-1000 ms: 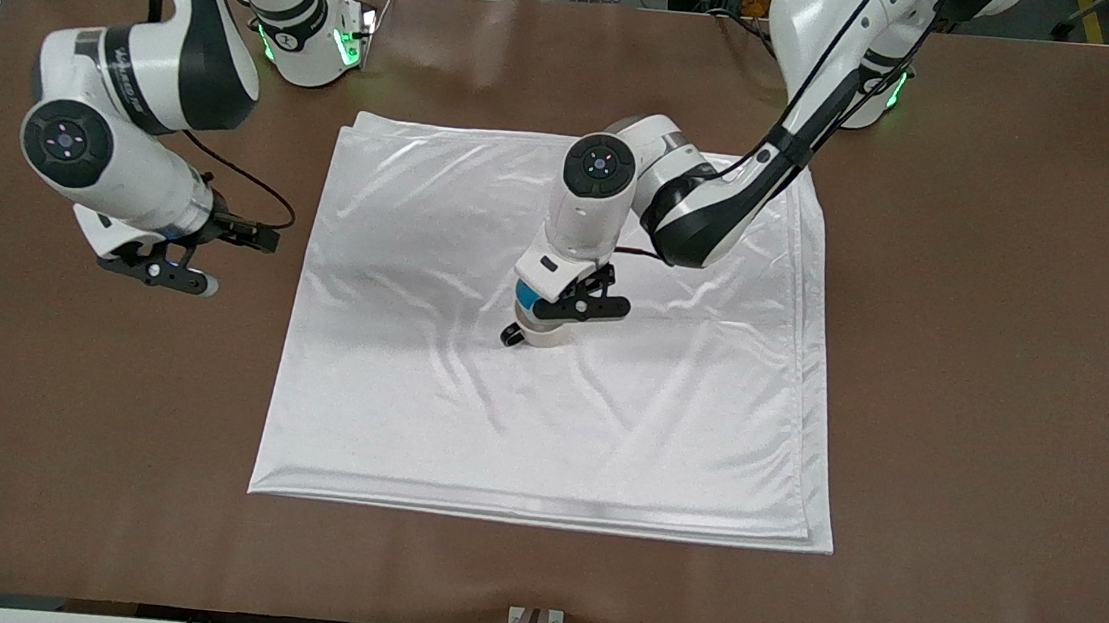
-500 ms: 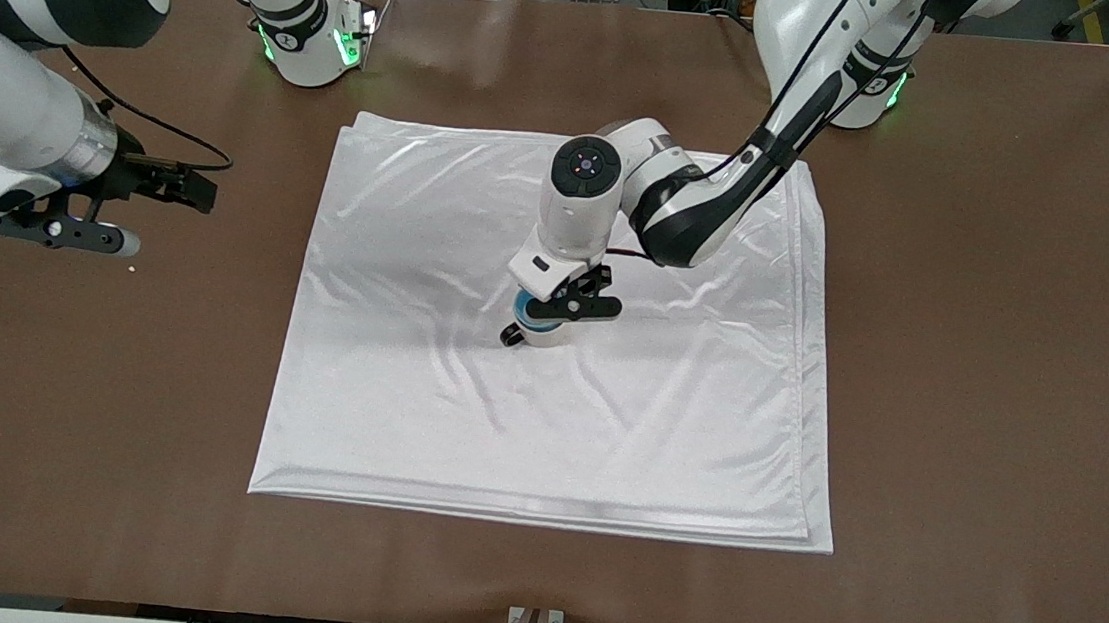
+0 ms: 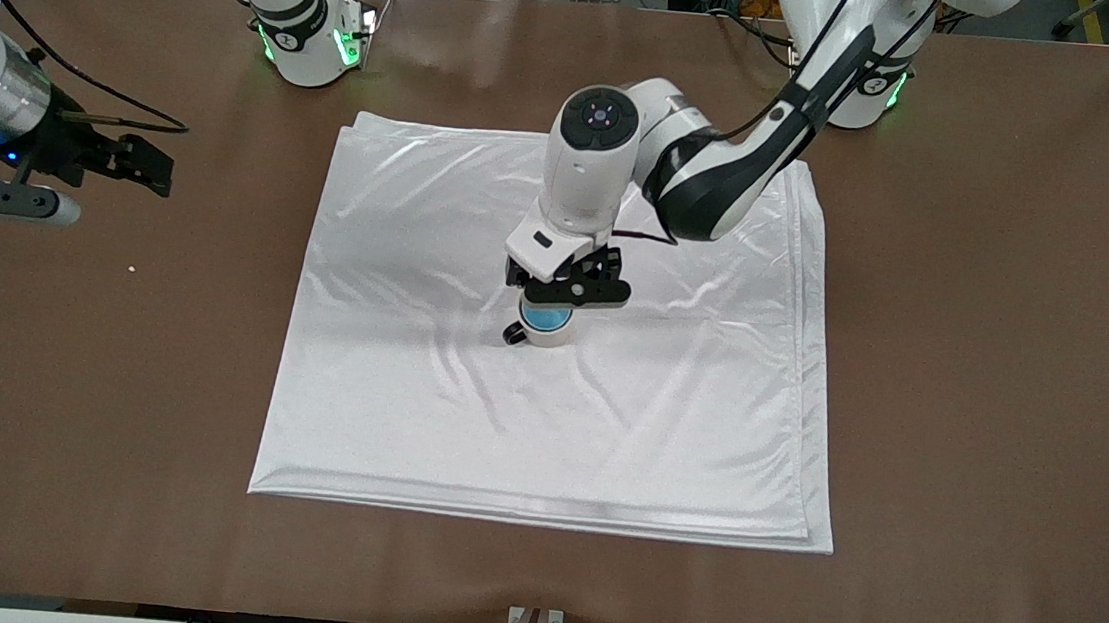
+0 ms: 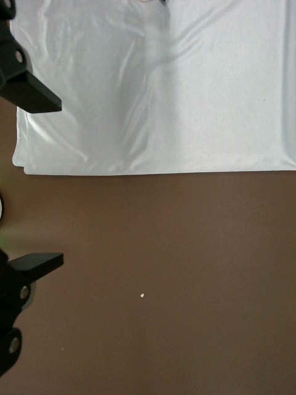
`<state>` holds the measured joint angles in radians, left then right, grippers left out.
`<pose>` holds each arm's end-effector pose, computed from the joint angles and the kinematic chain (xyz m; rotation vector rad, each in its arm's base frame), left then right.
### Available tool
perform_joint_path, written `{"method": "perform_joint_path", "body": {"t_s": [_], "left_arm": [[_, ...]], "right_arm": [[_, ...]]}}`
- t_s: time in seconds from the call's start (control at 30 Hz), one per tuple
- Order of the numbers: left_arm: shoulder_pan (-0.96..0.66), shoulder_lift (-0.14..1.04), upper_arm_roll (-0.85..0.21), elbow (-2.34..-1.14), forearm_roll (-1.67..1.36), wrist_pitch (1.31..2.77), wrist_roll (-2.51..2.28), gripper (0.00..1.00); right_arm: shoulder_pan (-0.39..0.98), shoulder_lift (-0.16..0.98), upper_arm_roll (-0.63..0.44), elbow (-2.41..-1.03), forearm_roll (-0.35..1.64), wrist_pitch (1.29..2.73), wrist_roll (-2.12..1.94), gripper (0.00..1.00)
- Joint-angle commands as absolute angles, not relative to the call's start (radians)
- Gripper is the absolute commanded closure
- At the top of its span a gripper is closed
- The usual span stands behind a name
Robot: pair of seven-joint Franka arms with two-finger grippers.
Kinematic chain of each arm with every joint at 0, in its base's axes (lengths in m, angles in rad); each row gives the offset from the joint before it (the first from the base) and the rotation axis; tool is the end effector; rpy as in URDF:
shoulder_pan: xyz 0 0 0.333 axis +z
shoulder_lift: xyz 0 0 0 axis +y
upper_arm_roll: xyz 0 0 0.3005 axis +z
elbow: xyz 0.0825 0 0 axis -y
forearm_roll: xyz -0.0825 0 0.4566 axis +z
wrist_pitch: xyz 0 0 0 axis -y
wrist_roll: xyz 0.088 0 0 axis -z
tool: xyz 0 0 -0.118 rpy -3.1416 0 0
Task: Place blue cup into white mug on cloth
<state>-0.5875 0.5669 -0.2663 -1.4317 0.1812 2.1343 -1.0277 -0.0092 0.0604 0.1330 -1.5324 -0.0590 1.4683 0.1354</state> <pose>0.5458 -0.5632 0.3349 3.0162 0.2114 0.1665 0.6277 0.0685 0.5729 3.0698 -0.0211 -0.1788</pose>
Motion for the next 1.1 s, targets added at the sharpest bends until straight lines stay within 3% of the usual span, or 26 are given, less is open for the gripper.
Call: {"method": "perform_joint_path", "body": {"t_s": [0.0, 0.67, 1.07], "left_arm": [[-0.571, 0.437, -0.258, -1.456, 0.216, 2.030, -1.058, 0.00], [-0.370, 0.103, -0.262, -1.457, 0.201, 1.631, -0.798, 0.00], [-0.172, 0.035, -0.264, -1.457, 0.137, 1.516, -0.623, 0.00]], "right_arm": [[-0.060, 0.049, 0.144, -1.516, -0.023, 1.460, 0.086, 0.00], [-0.074, 0.012, 0.138, -1.499, 0.069, 1.572, 0.043, 0.00], [-0.068, 0.017, 0.140, -1.506, -0.009, 1.612, 0.038, 0.00]]}}
